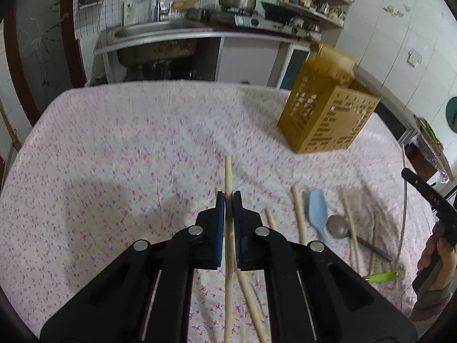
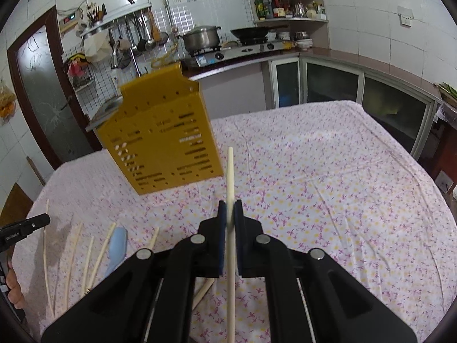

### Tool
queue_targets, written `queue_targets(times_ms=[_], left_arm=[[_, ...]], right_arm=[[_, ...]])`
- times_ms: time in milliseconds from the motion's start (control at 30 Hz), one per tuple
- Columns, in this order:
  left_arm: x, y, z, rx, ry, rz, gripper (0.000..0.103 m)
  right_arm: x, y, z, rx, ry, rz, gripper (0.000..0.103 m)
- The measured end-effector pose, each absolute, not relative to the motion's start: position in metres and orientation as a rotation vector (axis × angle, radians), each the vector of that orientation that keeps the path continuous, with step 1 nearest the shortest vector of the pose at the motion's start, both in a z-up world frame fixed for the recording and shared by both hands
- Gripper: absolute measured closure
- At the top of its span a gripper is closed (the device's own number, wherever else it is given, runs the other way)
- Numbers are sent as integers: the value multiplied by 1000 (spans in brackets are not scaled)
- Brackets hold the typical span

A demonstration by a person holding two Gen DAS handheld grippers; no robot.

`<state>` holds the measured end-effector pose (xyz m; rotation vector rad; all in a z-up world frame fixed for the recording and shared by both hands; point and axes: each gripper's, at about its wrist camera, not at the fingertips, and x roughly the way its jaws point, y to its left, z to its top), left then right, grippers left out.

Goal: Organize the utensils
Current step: 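Carry both chopsticks upright to the yellow holder and lower them inside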

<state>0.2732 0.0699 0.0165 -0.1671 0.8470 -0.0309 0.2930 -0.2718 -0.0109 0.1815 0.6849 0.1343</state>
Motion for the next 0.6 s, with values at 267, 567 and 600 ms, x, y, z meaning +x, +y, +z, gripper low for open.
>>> queue_targets(times_ms=[267,567,600], left_arm=[[272,48,47,-155,769,-72,99],[286,23,81,-150,659,-122,99],[287,20,82,-150,654,-126,99]], right_arm=[[285,-274,15,187,614,136,97],[283,-280,44,169,520,124,97],[283,-280,46,169,513,125,97]])
